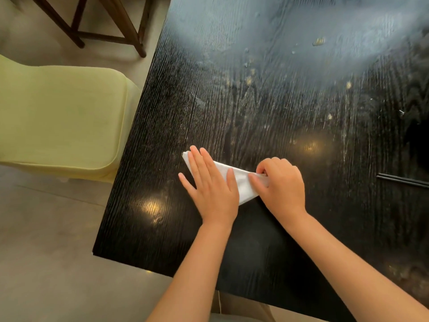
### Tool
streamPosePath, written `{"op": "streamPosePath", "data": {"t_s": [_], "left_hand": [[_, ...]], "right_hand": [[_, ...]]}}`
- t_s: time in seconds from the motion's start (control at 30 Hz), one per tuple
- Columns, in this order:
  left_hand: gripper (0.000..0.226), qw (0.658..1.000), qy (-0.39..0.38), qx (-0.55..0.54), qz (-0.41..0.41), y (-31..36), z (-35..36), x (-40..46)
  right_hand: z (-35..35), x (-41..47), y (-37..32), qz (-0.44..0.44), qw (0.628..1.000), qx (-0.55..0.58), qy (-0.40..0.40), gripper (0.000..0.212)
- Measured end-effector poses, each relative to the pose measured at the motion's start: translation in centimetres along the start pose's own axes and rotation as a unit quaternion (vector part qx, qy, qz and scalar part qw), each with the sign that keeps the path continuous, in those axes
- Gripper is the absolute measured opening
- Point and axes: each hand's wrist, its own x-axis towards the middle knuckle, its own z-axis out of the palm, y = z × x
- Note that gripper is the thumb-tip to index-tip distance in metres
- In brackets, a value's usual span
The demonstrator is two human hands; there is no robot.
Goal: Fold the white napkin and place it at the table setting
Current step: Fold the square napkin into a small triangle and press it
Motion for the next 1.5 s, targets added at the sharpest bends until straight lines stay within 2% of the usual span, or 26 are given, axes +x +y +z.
{"op": "streamPosePath", "data": {"t_s": [0.07, 0.13, 0.17, 0.27, 0.33, 0.43, 0.47, 0.57, 0.63, 0.8, 0.97, 1.13, 1.2, 1.27, 1.33, 1.4, 1.5], "left_hand": [[0.07, 1.0, 0.002, 0.022, -0.003, -0.4, 0.6, 0.2], [0.069, 0.999, 0.006, 0.038, 0.008, -0.5, 0.9, 0.3], [0.069, 0.999, 0.006, 0.041, 0.013, -0.5, 1.0, 0.4], [0.068, 0.998, 0.004, 0.049, 0.034, -0.7, 1.2, 0.9], [0.068, 0.996, -0.01, 0.047, 0.081, -0.8, 0.6, 2.0], [0.07, 0.979, -0.054, 0.064, 0.184, -1.0, -0.3, 4.1], [0.069, 0.976, -0.058, 0.078, 0.194, -1.0, -0.4, 4.5], [0.065, 0.989, -0.033, 0.074, 0.122, -0.1, -0.4, 3.2], [0.064, 0.994, -0.024, 0.044, 0.101, 0.5, -0.1, 1.5], [0.06, 0.989, -0.033, 0.004, 0.145, -0.1, 0.3, 0.8], [0.056, 0.987, -0.03, 0.038, 0.154, -0.1, 0.7, 1.0], [0.058, 0.975, -0.053, 0.037, 0.211, 0.0, 0.3, 1.5], [0.059, 0.957, -0.071, 0.048, 0.277, -1.1, 0.0, 1.4], [0.059, 0.904, -0.094, 0.082, 0.408, -3.2, -0.5, 2.1], [0.058, 0.854, -0.102, 0.104, 0.5, -5.4, -1.2, 3.8], [0.057, 0.836, -0.111, 0.104, 0.527, -6.7, -1.5, 5.3], [0.057, 0.834, -0.115, 0.098, 0.531, -7.1, -1.2, 5.8]], "right_hand": [[0.5, -0.1, 0.2, -0.086, 0.996, -0.032, 0.002, 0.03], [1.2, -0.7, 0.8, -0.179, 0.977, -0.084, -0.083, 0.046], [1.4, -0.9, 1.1, -0.19, 0.968, -0.105, -0.124, 0.05], [1.9, -1.0, 1.9, -0.174, 0.96, -0.138, -0.172, 0.054], [1.8, -1.0, 1.4, -0.15, 0.962, -0.146, -0.177, 0.056], [1.6, -2.2, -0.4, -0.058, 0.976, -0.127, -0.167, 0.057], [1.6, -3.1, -1.2, -0.029, 0.979, -0.121, -0.164, 0.057], [1.9, -6.6, -2.9, 0.005, 0.979, -0.114, -0.171, 0.06], [2.1, -9.0, -3.6, -0.007, 0.975, -0.112, -0.193, 0.064], [2.2, -11.5, -3.0, -0.053, 0.965, -0.122, -0.225, 0.058], [2.4, -12.2, -1.7, -0.104, 0.958, -0.121, -0.239, 0.056], [2.1, -12.4, -0.8, -0.15, 0.951, -0.119, -0.243, 0.053], [2.0, -12.5, -0.6, -0.155, 0.952, -0.118, -0.238, 0.052], [2.0, -12.4, -0.4, -0.165, 0.952, -0.119, -0.227, 0.052], [1.9, -12.3, -0.3, -0.176, 0.952, -0.118, -0.22, 0.052], [1.9, -12.4, -0.4, -0.181, 0.952, -0.115, -0.218, 0.053], [1.9, -12.5, -0.7, -0.172, 0.952, -0.11, -0.227, 0.059]]}}
